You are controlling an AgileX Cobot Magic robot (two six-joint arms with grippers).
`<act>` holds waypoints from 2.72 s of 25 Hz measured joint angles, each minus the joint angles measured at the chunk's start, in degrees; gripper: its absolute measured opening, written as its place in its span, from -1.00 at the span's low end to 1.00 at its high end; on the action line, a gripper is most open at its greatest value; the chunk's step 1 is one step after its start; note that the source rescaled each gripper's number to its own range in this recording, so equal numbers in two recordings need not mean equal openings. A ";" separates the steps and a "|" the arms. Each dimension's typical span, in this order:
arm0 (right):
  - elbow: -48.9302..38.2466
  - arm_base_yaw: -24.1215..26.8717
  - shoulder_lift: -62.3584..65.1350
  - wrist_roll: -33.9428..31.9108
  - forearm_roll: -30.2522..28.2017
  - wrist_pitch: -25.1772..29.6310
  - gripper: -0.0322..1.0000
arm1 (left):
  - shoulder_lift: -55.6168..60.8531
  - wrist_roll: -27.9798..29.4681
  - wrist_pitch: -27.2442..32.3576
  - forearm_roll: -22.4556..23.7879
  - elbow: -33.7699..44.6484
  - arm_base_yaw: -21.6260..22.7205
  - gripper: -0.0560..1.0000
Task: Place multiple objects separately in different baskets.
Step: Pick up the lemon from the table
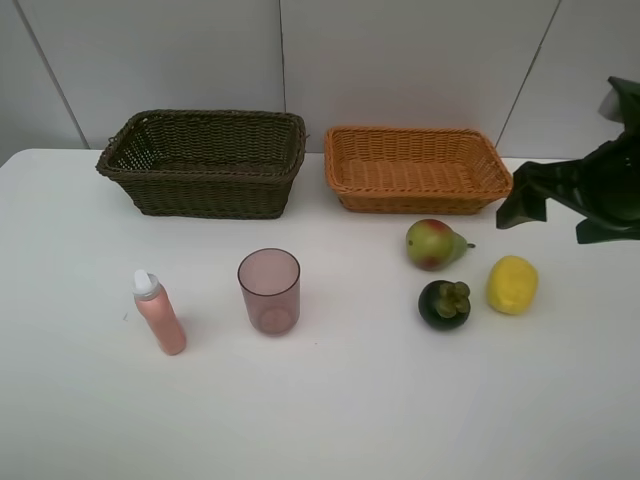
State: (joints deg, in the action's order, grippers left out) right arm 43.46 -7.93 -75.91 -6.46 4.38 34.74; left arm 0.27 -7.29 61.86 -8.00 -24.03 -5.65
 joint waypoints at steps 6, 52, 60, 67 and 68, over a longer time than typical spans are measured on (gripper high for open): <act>0.64 1.88 -7.44 -2.32 -0.15 -2.37 0.67 | 0.00 0.00 0.00 0.00 0.00 0.00 1.00; 2.82 4.79 -26.42 -2.94 -0.67 -6.83 -0.93 | 0.00 0.00 0.00 0.00 0.00 0.00 1.00; 2.82 4.79 -26.42 -2.94 -0.67 -6.83 -0.93 | 0.00 0.00 0.00 0.00 0.00 0.00 1.00; 2.89 4.79 -25.49 -2.94 -0.67 -6.79 -0.93 | 0.00 0.00 0.00 0.00 0.00 0.00 1.00; 3.12 4.79 -25.08 -2.70 -0.67 -6.29 -0.93 | 0.00 0.00 0.00 0.00 0.00 0.00 1.00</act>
State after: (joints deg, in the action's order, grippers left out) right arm 46.58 -3.14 -101.00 -9.16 3.71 28.45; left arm 0.27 -7.29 61.86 -8.00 -24.03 -5.65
